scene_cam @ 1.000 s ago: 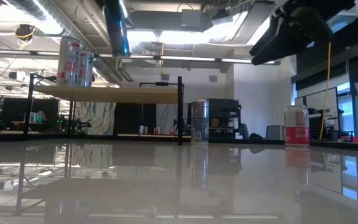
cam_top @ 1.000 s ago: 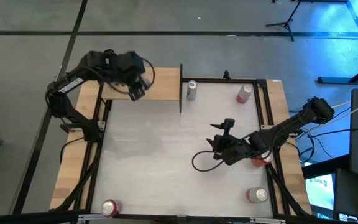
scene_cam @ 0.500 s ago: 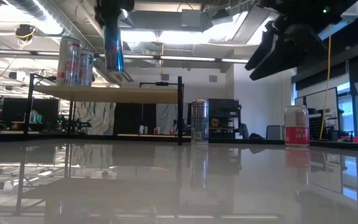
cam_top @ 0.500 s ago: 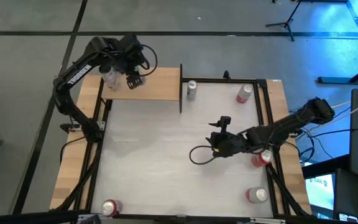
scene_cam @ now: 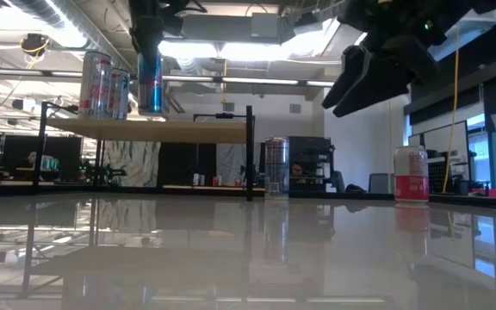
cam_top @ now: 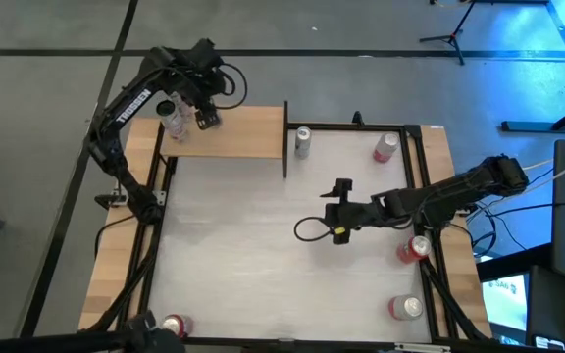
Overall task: Place canned beverage on shelf
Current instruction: Put the bottom blue soda can on the shelf
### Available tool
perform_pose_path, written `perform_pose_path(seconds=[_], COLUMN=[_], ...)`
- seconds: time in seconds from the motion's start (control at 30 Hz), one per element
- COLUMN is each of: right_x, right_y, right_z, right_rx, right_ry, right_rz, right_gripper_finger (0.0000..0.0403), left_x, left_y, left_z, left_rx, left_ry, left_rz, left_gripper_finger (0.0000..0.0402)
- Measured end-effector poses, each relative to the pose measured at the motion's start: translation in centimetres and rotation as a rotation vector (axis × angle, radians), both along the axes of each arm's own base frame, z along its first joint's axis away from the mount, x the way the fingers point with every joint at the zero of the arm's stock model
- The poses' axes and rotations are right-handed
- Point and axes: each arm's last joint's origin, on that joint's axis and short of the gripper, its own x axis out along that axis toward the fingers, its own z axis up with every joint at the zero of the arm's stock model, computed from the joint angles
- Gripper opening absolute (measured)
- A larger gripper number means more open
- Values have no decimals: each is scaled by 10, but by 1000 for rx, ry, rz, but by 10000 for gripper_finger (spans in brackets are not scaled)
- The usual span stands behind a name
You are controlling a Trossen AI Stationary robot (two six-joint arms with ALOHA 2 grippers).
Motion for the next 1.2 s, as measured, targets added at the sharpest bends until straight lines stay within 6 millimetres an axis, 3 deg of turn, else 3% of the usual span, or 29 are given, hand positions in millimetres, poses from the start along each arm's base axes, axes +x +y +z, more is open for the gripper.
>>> perform_pose_path(seconds=[0.27, 0.47, 0.63, 0.97, 1.2], right_x=[3, 4, 4, 5, 5], right_y=[3, 4, 5, 5, 5], right_z=[-2, 0, 0, 0, 0], right_rx=[1, 29, 30, 20, 20], right_ry=[-38, -58, -56, -59, -58], right_rz=[92, 126, 134, 144, 144], right_gripper_finger=[326, 326, 326, 326, 326], left_x=[-18, -22, -22, -20, -20], left_y=[16, 21, 24, 27, 26], left_z=[-1, -17, -29, -29, -29], left_rx=[-37, -88, -117, -66, -64], left_ry=[-37, 1, 41, 46, 44], left_rz=[69, 95, 100, 111, 109], left_gripper_finger=[218, 218, 218, 220, 249])
